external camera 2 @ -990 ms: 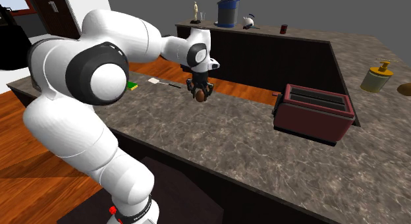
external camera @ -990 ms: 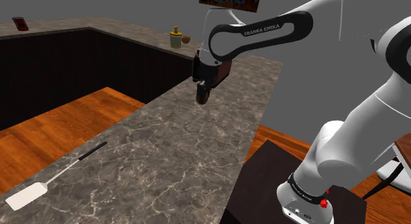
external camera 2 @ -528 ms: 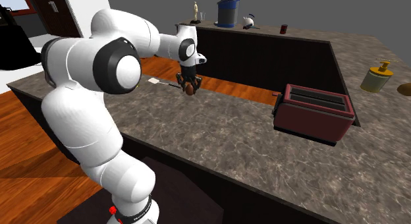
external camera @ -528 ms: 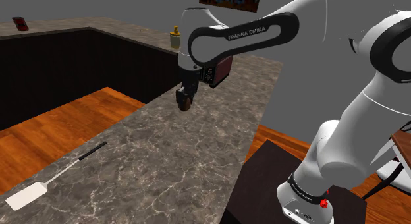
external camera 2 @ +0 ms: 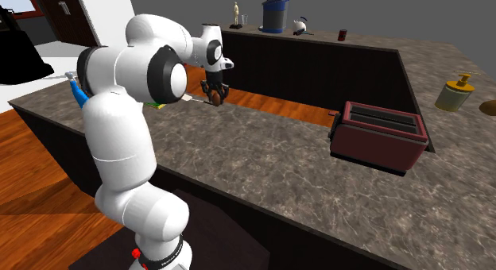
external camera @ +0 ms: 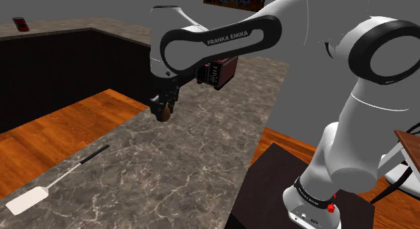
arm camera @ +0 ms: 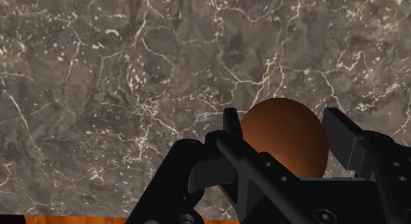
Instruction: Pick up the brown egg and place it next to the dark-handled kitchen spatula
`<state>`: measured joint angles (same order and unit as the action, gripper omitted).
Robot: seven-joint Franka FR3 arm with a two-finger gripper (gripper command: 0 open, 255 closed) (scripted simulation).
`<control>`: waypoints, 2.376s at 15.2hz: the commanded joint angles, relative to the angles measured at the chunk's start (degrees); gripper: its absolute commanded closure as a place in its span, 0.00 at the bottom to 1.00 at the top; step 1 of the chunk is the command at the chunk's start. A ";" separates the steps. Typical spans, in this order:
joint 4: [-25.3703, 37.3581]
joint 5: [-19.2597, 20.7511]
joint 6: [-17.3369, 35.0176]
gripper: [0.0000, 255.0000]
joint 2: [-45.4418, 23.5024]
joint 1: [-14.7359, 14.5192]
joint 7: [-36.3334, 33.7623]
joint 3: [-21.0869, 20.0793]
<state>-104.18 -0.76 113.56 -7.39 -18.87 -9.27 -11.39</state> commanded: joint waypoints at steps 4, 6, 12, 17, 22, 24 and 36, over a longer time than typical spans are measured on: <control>10.42 2.35 -2.64 1.00 -7.82 -3.76 -6.21 -1.93; 15.52 3.45 -4.15 1.00 -11.47 -5.48 -8.45 -2.43; 30.01 6.16 -8.54 1.00 -21.72 -10.34 -13.19 -2.96; 26.56 6.27 -4.84 1.00 -21.99 -10.16 -13.25 -2.86; 23.66 6.46 -1.33 1.00 -22.62 -10.06 -13.35 -2.73; 22.63 6.56 0.02 1.00 -22.96 -10.04 -13.40 -2.67; 18.05 7.32 7.40 1.00 -25.83 -10.11 -13.75 -2.20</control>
<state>-85.84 6.53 120.55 -33.15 -28.96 -22.97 -13.60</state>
